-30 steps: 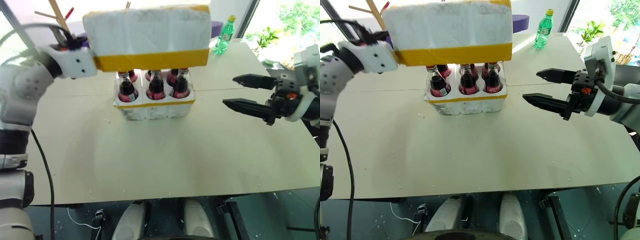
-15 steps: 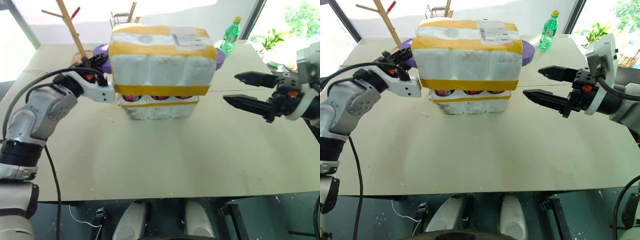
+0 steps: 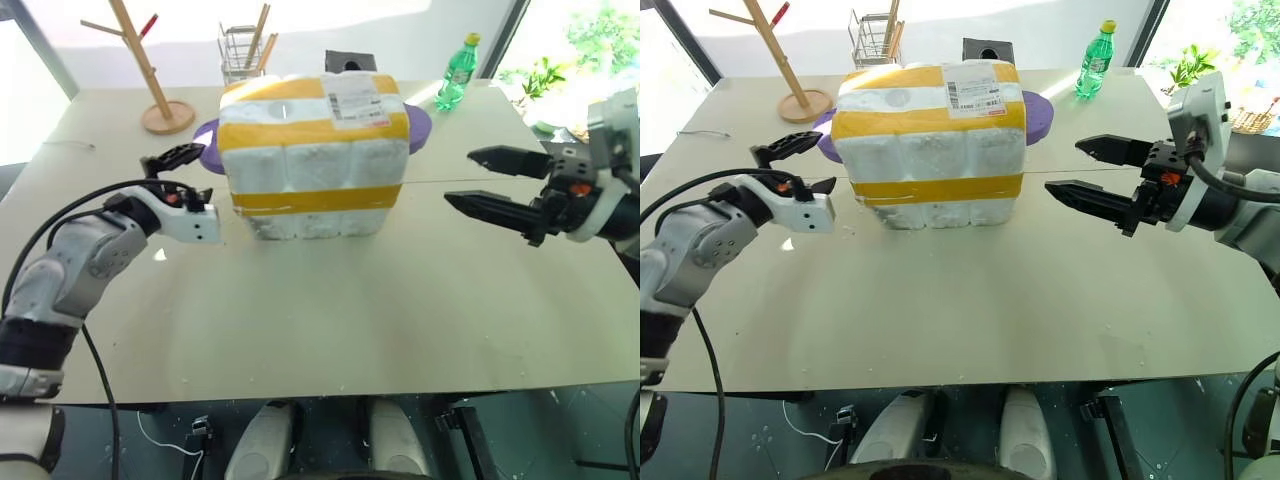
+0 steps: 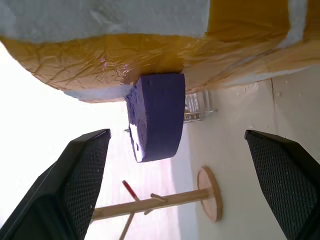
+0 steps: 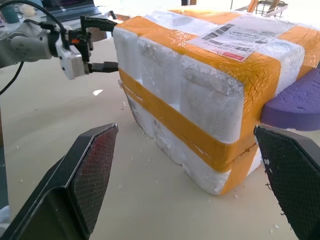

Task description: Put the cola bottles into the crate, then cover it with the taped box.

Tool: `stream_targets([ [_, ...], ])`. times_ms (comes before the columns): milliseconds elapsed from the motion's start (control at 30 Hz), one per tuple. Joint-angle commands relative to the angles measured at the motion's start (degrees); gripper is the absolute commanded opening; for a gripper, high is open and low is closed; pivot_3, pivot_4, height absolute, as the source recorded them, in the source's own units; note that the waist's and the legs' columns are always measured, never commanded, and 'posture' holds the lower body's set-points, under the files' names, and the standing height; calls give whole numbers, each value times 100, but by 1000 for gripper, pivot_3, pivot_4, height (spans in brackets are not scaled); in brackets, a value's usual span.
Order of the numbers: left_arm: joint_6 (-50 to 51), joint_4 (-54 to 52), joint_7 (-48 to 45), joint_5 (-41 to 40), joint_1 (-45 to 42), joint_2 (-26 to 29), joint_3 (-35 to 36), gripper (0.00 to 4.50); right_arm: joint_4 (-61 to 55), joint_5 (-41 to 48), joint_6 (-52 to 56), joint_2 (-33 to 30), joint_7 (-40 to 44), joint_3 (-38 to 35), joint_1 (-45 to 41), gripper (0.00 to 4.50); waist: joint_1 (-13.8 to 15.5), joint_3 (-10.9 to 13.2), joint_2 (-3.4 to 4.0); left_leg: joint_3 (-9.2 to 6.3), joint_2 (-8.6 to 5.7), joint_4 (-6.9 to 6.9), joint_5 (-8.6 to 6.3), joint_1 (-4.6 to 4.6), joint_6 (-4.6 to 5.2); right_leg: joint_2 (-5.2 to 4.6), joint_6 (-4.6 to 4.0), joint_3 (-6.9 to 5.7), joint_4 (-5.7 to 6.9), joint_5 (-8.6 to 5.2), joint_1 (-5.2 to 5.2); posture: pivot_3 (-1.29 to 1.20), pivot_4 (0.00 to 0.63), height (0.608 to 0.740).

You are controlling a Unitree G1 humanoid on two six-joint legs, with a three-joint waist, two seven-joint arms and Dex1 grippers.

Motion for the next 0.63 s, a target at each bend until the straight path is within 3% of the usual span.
stream_targets([
  [33, 490, -567, -629, -1263, 379, -95, 651, 4483, 65, -152, -173, -40, 96, -92, 104, 4500, 0, 1, 1, 0, 0, -1, 0, 0, 0, -1, 0, 0, -3, 0, 0, 0, 150, 740],
  [167, 4228, -1339, -2282, -5023, 855, -361, 1960, 4483, 332, -410, -335, -11, 220, -42, 270, 4500, -2, 0, 2, 0, 3, 1, 0, 0, 0, 0, 0, -3, -9, 0, 5, 0, 150, 740],
  [267, 6064, -1516, -2933, -6673, 646, -13, 2579, 4483, 548, -563, -450, 8, 304, 79, 190, 4500, -2, 1, 2, -2, 5, 3, 0, 0, 0, 6, 0, -5, -8, 0, 5, 0, 150, 740],
  [367, 6531, -1419, -3796, -7276, 582, 642, 2883, 4483, 877, -735, -573, 12, 439, 249, 25, 4500, -27, 2, 3, -2, 4, 5, 0, 0, -1, 9, 0, -5, -8, 0, 6, 0, 150, 740],
  [500, 6675, -1124, -4714, -7504, 613, 1355, 2967, 4483, 1216, -966, -726, -9, 660, 485, -163, 4500, -42, 3, 19, -1, 5, -5, 1, 5, -2, 9, 0, -3, -15, 0, 8, 0, 150, 740],
  [633, 6474, -726, -5061, -7399, 281, 1639, 2708, 4483, 1340, -1137, -829, 9, 897, 717, -335, 4500, -43, 3, 22, 0, 8, -11, 3, 6, -5, 10, -1, -3, -22, -1, 8, 0, 150, 740],
])
